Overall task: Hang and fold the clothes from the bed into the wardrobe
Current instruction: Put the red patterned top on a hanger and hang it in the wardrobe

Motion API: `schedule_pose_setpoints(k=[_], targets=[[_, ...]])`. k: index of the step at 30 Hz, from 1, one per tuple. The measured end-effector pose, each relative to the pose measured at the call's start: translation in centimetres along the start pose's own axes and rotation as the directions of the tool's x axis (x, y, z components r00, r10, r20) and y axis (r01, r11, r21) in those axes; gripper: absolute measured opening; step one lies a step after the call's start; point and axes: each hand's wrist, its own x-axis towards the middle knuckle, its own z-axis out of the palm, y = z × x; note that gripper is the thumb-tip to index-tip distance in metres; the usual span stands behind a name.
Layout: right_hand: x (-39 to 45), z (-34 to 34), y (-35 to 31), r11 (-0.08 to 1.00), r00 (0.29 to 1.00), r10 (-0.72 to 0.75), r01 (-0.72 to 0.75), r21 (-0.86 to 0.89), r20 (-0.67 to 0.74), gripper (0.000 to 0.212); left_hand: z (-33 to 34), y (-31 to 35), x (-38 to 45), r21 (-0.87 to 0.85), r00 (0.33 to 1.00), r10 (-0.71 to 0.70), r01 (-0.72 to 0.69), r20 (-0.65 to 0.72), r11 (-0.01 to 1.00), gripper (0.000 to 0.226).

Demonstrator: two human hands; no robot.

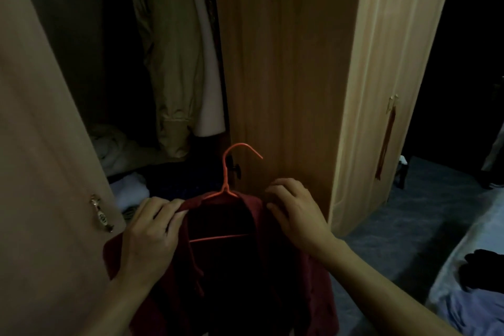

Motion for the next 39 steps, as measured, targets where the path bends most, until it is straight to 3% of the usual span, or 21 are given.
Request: schedule_pose_setpoints(k=[4,10,14,21,26,29,32,35,37,39], targets=[[1.6,1.6,-3.0,0.986,0.993,-0.122,0.122,0.116,-0.007,0.019,-2.9,-1.6,-0.3,0.037,0.998,-0.054,0.056,-0.036,0.998,0.035],[4.2,3.8,-8.1,0.965,0.994,-0.105,0.097,0.242,0.021,0.012,-7.3,-4.5,-0.7,0.009,0.989,-0.124,0.125,-0.077,0.992,0.028],[5.5,5.4,-11.7,0.964,1.0,0.0,0.004,0.265,-0.015,0.01,-10.3,-6.3,-0.8,-0.015,0.983,-0.182,0.182,0.002,0.983,0.024],[7.2,7.3,-17.7,0.959,0.998,-0.002,0.019,0.284,-0.059,0.007,-14.1,-10.3,-1.4,-0.009,0.955,-0.266,0.269,0.134,0.963,0.011],[8.6,7.9,-17.5,0.947,0.998,-0.015,0.034,0.321,-0.06,0.006,-14.7,-12.0,-0.7,-0.034,0.935,-0.247,0.264,0.256,0.964,0.005],[10.0,8.7,-16.4,0.938,0.997,-0.016,0.043,0.345,-0.08,0.006,-13.9,-12.5,0.7,-0.068,0.938,-0.248,0.272,0.242,0.96,0.008],[12.1,9.5,-14.6,0.927,0.993,-0.028,0.068,0.37,-0.111,0.007,-12.4,-13.3,3.7,-0.038,0.957,-0.248,0.257,0.148,0.966,0.016],[14.2,10.5,-12.5,0.91,0.989,-0.041,0.097,0.403,-0.145,0.007,-10.6,-14.5,8.2,0.138,0.98,-0.169,0.155,0.104,0.978,0.024],[15.7,11.2,-11.2,0.894,0.986,-0.054,0.117,0.433,-0.155,0.009,-9.2,-15.6,11.0,0.283,0.986,-0.059,0.012,0.156,0.959,0.026],[17.0,11.9,-10.0,0.878,0.984,-0.078,0.144,0.457,-0.16,0.008,-7.7,-17.1,13.3,0.409,0.96,-0.046,-0.074,0.275,0.909,0.031]])
